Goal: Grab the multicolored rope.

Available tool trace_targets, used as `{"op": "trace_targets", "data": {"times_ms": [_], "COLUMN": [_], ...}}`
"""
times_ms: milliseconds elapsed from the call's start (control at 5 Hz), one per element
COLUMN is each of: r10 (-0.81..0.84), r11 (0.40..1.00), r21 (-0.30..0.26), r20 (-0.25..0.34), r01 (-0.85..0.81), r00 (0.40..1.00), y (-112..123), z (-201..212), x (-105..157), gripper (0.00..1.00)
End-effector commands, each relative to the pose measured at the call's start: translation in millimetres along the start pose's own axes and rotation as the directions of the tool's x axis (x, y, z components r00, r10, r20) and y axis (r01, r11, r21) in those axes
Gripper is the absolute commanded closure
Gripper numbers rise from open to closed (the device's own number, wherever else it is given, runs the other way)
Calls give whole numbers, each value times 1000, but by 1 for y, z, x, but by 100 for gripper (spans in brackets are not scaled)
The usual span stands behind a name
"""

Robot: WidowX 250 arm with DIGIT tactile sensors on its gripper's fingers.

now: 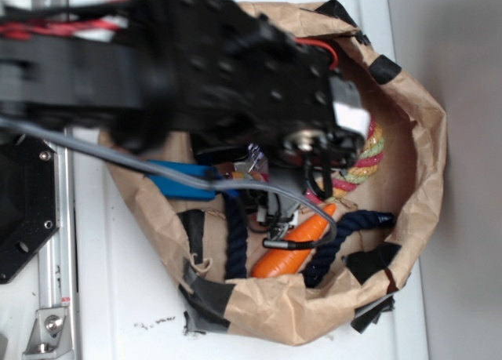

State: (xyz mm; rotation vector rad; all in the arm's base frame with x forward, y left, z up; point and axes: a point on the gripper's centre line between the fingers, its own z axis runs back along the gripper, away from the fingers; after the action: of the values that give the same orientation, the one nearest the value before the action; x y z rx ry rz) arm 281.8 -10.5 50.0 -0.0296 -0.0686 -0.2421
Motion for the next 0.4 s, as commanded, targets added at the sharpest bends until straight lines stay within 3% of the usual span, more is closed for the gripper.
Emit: {"op": "trace_targets", "data": {"times_ms": [0,200], "r10": [-200,-169], "r11": [979,986], "r21": [23,-9], "r20": [-26,-43], "r01": [200,169], "r00": [980,985], "y": [-31,-34], "z": [-26,-31], "x": [25,27], "gripper": [0,59]}}
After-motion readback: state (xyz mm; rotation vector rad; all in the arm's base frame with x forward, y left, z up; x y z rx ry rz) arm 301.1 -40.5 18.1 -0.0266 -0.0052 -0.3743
